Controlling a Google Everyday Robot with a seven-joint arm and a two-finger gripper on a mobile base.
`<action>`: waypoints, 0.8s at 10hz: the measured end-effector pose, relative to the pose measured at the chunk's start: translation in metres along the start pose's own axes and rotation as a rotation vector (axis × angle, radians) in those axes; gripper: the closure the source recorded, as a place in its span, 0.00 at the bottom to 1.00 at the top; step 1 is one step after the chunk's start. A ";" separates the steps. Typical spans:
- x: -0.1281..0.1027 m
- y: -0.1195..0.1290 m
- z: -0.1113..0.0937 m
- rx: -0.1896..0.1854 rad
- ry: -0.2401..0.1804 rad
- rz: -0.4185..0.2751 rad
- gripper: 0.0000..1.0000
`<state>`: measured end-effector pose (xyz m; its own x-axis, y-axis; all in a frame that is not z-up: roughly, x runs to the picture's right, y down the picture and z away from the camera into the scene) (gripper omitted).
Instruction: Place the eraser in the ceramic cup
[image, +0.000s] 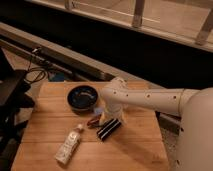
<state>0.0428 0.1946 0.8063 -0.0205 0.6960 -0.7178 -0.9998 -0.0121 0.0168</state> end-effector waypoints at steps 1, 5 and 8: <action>-0.003 0.002 -0.001 -0.002 -0.005 0.001 0.20; -0.003 0.002 0.004 0.012 -0.016 0.005 0.20; -0.008 -0.003 0.016 0.018 -0.001 0.025 0.20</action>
<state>0.0459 0.2005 0.8226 -0.0454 0.6966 -0.7160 -0.9987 -0.0166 0.0472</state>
